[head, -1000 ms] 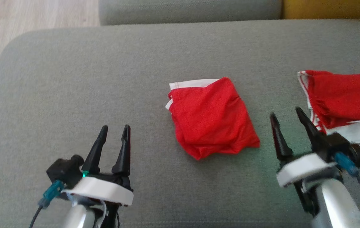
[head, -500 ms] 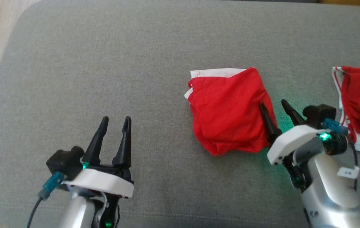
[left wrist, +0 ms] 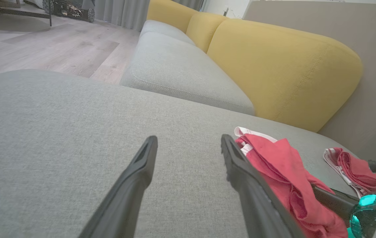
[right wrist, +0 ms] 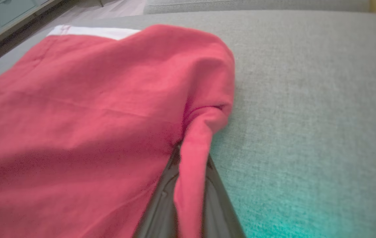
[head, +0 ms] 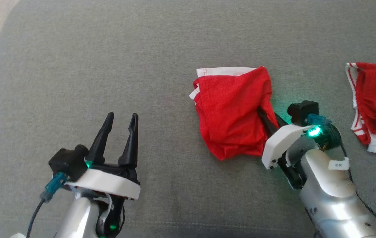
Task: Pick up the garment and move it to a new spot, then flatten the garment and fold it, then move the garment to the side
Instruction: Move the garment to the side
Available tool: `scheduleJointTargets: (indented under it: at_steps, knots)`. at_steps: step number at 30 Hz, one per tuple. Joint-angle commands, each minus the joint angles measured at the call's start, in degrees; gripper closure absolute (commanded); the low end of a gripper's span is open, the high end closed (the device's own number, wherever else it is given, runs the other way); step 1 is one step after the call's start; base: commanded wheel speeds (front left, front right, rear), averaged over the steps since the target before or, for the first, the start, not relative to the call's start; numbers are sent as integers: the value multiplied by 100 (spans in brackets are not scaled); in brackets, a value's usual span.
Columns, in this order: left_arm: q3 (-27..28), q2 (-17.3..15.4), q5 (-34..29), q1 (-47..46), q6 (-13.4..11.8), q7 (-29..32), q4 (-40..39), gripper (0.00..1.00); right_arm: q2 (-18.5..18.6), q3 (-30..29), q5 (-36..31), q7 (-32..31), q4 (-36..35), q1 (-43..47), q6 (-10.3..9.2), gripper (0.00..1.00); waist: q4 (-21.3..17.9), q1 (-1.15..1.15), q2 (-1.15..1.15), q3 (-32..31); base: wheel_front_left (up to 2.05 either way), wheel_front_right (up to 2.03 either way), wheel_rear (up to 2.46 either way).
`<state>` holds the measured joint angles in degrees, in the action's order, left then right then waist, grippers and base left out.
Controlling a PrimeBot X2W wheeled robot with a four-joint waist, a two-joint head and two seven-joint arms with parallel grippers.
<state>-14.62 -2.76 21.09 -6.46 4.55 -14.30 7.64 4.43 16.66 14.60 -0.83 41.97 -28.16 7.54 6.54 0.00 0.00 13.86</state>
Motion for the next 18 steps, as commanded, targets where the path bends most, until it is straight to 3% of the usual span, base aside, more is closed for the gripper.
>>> scheduleJointTargets:
  at_steps: [1, 7, 11, 13, 18]
  knots:
    - [163, -11, -76, -220, 15, -70, -176, 0, 92, 242, -274, 198, -8, -200, -5, 100, -94, 0, 0, -36, 0, 0, 0]
    - [253, -11, -121, -173, 21, -70, -192, 0, 594, 349, -1083, 683, 13, -488, -5, 100, -427, 0, 0, -122, 0, 0, 0]
    - [246, -11, -118, -169, 35, -70, -216, 0, 1146, 400, -1529, 796, -304, -623, -5, 100, -618, 0, 0, -156, 0, 0, 0]
    - [241, -11, -112, -163, 33, -70, -223, 0, 1306, 416, -1590, 788, -421, -635, -5, 100, -662, 0, 0, -167, 0, 0, 0]
    - [246, -11, -130, -119, 25, -70, -254, 0, 2128, 471, -1476, 534, -1113, -628, -5, 100, -872, 0, 0, -155, 0, 0, 0]
